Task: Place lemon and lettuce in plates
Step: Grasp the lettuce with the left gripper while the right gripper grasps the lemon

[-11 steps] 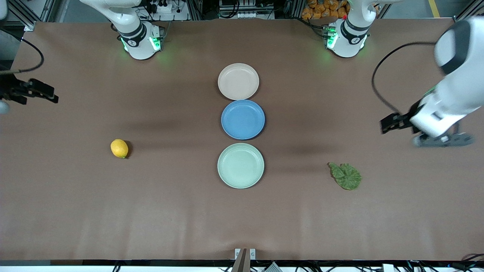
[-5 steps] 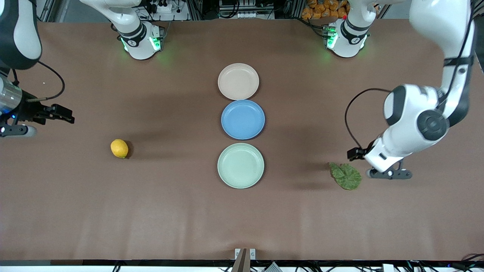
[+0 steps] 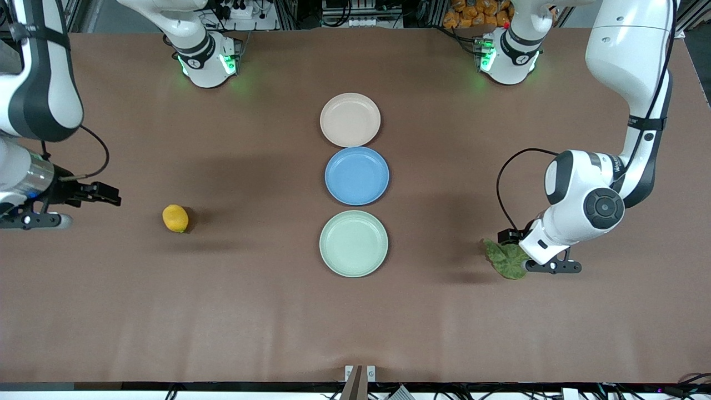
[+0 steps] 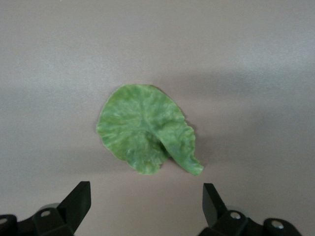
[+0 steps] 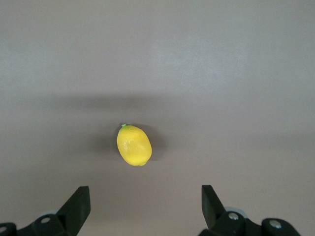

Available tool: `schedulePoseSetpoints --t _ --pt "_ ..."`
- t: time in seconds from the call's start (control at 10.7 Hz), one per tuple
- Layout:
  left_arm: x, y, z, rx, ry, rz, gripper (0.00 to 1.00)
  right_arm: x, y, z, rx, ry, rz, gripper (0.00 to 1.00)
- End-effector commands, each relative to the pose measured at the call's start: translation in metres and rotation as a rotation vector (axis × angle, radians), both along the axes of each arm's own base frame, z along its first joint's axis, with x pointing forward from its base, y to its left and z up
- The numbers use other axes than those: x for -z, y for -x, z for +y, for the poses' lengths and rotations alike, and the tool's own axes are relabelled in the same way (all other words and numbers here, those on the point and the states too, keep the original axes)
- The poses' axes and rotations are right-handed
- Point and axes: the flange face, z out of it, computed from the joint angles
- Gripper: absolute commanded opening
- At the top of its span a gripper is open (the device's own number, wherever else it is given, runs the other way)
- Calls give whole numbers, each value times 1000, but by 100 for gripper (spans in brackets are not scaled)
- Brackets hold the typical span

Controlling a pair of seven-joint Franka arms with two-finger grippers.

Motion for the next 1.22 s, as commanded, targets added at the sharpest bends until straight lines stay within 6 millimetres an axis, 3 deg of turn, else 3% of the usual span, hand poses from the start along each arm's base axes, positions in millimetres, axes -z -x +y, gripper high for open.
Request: schedulePoseSetpoints --t 0.0,0.09,0.28,0.56,0.75,0.94,1.03,1.12 --pt "17 -6 10 2 -16 -7 98 26 -15 10 -26 9 34 100" --pt "18 -6 7 4 -15 -5 98 39 -19 25 -52 9 40 100" --pt "37 -8 5 8 -15 -11 94 58 -20 32 -66 9 58 100" --pt "78 -11 9 2 -5 -39 84 85 -24 54 -110 7 88 100" --pt "86 -11 8 -11 -1 -39 62 104 -26 58 -116 7 104 100" --pt "89 -11 8 -20 4 -36 18 140 -11 55 -113 5 83 100" --pt "91 -13 7 -20 5 -37 1 155 -4 54 -111 6 66 100" --pt "90 -14 4 -20 7 -40 0 168 2 53 -110 6 55 100"
